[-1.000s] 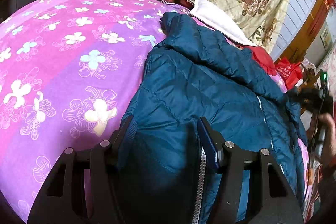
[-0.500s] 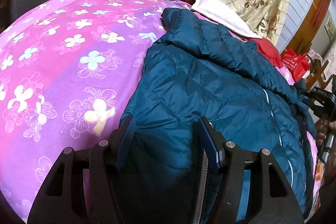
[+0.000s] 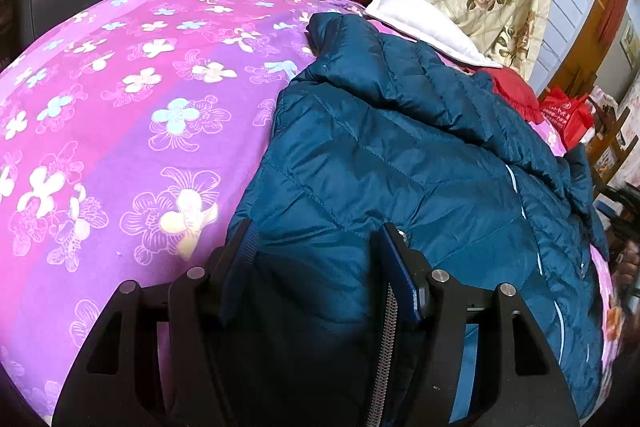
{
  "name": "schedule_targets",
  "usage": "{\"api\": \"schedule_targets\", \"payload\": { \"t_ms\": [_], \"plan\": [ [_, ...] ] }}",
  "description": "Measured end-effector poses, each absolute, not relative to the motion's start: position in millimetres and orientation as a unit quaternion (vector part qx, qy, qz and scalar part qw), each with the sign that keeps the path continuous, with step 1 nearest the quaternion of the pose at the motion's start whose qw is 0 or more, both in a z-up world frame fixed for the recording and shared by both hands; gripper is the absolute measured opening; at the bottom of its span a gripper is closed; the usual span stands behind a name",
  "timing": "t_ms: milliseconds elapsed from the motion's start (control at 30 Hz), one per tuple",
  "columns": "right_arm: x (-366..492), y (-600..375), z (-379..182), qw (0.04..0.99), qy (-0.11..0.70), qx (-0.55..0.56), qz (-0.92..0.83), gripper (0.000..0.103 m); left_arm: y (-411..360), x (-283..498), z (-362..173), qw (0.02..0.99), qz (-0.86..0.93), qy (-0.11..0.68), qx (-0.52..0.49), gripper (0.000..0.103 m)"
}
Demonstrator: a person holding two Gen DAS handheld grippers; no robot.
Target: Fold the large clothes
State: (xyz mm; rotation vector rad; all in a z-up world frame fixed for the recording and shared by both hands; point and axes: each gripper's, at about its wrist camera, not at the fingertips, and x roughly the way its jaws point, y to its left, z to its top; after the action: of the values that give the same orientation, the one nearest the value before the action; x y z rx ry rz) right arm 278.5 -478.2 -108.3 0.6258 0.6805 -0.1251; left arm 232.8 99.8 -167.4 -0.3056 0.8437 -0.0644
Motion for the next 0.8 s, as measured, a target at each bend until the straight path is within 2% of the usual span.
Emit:
{"api": "schedule_targets", "payload": {
  "t_ms": [33,300,767,800],
  "plan": [
    [266,-507,-110,0.89,0.321,0.313,-0.086,0.047,99,233,-168,0.901,-0.031,0.408,-0.146,0.062],
    [203,-666,-165,0.806,0.28,0.48,-0.202,0.047,96,234,-167,0.901,-0.024,0.412,-0.132,0.063],
    [217,-724,-194,0.782,0.219,0.541,-0.22,0.047,87,238,-168,0.902,-0.007,0.421,-0.097,0.063],
    [219,-726,-195,0.782,0.221,0.538,-0.224,0.04,86,238,-168,0.902,-0.006,0.421,-0.094,0.063]
  ]
}}
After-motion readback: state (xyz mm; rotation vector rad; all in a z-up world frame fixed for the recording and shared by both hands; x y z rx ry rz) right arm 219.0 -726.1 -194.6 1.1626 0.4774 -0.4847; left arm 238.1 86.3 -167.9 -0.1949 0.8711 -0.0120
